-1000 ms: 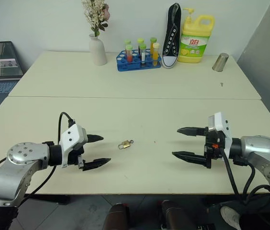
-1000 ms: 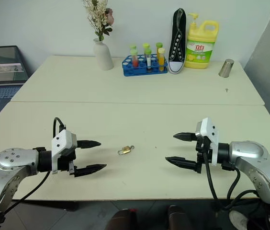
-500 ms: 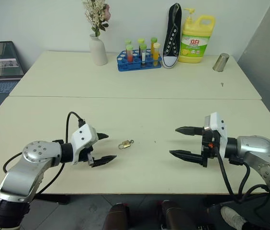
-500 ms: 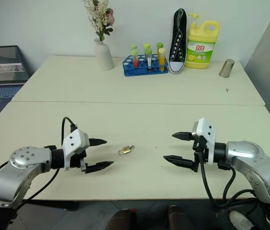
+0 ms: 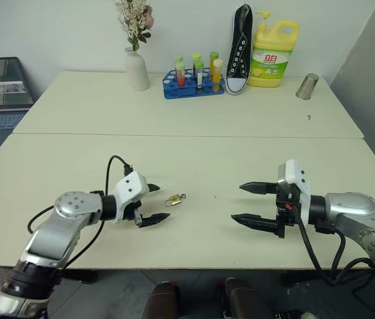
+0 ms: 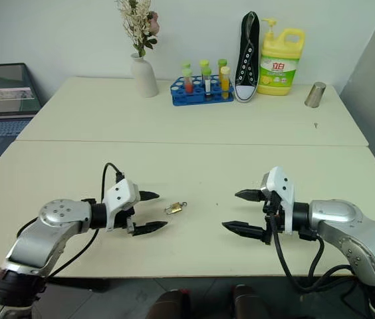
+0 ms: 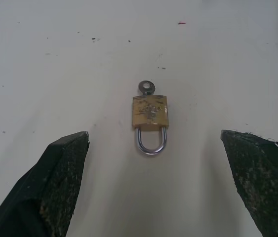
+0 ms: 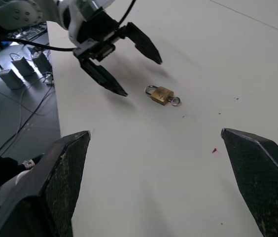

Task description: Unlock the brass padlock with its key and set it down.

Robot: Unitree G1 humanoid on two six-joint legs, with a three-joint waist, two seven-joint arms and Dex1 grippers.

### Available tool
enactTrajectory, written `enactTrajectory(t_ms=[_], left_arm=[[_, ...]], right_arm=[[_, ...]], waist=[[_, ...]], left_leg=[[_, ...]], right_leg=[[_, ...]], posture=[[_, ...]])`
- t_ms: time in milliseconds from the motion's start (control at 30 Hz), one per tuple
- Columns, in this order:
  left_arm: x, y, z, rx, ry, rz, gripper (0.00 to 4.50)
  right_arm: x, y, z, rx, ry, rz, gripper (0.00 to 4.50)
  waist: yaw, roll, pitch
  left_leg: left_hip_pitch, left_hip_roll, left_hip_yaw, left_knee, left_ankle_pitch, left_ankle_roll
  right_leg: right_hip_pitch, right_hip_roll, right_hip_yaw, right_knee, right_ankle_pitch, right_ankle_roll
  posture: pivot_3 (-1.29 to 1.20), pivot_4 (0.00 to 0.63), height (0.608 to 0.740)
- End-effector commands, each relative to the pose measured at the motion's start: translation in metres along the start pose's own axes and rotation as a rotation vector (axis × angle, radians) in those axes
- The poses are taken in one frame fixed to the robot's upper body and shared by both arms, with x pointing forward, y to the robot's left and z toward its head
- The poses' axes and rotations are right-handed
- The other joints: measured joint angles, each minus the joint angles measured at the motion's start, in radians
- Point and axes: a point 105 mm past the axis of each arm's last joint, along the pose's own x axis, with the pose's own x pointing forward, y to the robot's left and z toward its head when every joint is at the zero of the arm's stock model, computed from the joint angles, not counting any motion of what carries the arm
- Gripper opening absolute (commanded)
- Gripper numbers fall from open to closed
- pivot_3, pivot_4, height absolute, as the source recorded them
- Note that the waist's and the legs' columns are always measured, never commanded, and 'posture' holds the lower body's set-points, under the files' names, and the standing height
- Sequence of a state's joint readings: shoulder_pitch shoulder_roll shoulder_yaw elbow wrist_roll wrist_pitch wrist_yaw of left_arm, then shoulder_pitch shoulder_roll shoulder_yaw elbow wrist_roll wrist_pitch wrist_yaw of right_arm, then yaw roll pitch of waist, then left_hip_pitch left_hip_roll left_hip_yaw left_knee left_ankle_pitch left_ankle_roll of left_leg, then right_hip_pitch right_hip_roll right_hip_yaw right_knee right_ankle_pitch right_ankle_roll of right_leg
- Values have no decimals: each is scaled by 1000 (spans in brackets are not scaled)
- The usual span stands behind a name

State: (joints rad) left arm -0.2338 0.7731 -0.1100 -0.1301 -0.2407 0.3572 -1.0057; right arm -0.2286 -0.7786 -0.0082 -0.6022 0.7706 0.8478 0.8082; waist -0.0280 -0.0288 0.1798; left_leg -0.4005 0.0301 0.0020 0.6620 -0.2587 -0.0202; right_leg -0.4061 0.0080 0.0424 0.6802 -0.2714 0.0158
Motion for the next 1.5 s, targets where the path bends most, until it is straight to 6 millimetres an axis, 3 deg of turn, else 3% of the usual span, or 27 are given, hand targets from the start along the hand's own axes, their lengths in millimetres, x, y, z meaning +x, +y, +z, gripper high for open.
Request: enactTrajectory(t_ms=[33, 200, 533, 667, 933, 1100, 1233, 1367, 1500], left_arm=[[12, 3, 3, 31, -13, -3, 4500], [33, 2, -4, 58, 11, -23, 4500], [38, 4, -22, 30, 78, -57, 4500], [38, 3, -27, 10, 107, -67, 3644], [40, 4, -32, 2, 160, -59, 1030], [41, 1, -27, 23, 143, -78, 968], [47, -6, 2, 132, 17, -111, 968], [55, -8, 67, 488, -212, -111, 968], [56, -5, 91, 651, -314, -85, 968]], right_arm=[[-1, 11, 9, -52, -9, 36, 4459], [1, 17, 6, -58, 0, 45, 4459], [0, 20, 7, -60, -5, 35, 4459], [1, 20, 9, -61, -10, 31, 4500], [2, 21, 13, -64, -18, 35, 4500], [2, 22, 15, -64, -24, 31, 4500], [0, 18, 14, -73, -29, -7, 4500], [-19, 0, 8, -65, -31, -183, 4500], [-24, -1, 5, -54, -42, -229, 4500]], waist=[[0, 0, 0], [1, 0, 0], [1, 0, -2], [1, 0, -2], [1, 0, -4], [1, 1, -5], [2, 1, -5], [26, -1, -3], [28, -2, -3]], left_leg=[[0, 0, 0, 0, 0, 0], [0, -1, 0, 0, 0, 0], [1, 0, 0, 1, 0, 0], [1, 0, 0, 1, 0, 0], [2, 0, 0, 1, 0, 1], [3, 0, 0, 1, 0, 1], [2, 0, 0, 1, 0, 1], [0, -1, -1, 1, 0, 1], [-1, -2, 1, 2, 0, 1]], right_leg=[[0, 0, 0, 0, 0, 0], [0, 1, 0, 0, 0, 0], [1, 1, 0, 0, 1, 1], [2, 2, 0, 0, 1, 1], [2, 3, 0, 1, 1, 2], [2, 4, 1, 1, 1, 2], [2, 4, 1, 1, 1, 2], [1, 3, 0, 0, 1, 2], [1, 2, 1, -1, 2, 2]], posture=[[0, 150, 740], [0, 150, 740], [0, 150, 740], [0, 150, 740], [0, 150, 740], [0, 150, 740], [0, 150, 740], [0, 150, 740], [0, 150, 740]])
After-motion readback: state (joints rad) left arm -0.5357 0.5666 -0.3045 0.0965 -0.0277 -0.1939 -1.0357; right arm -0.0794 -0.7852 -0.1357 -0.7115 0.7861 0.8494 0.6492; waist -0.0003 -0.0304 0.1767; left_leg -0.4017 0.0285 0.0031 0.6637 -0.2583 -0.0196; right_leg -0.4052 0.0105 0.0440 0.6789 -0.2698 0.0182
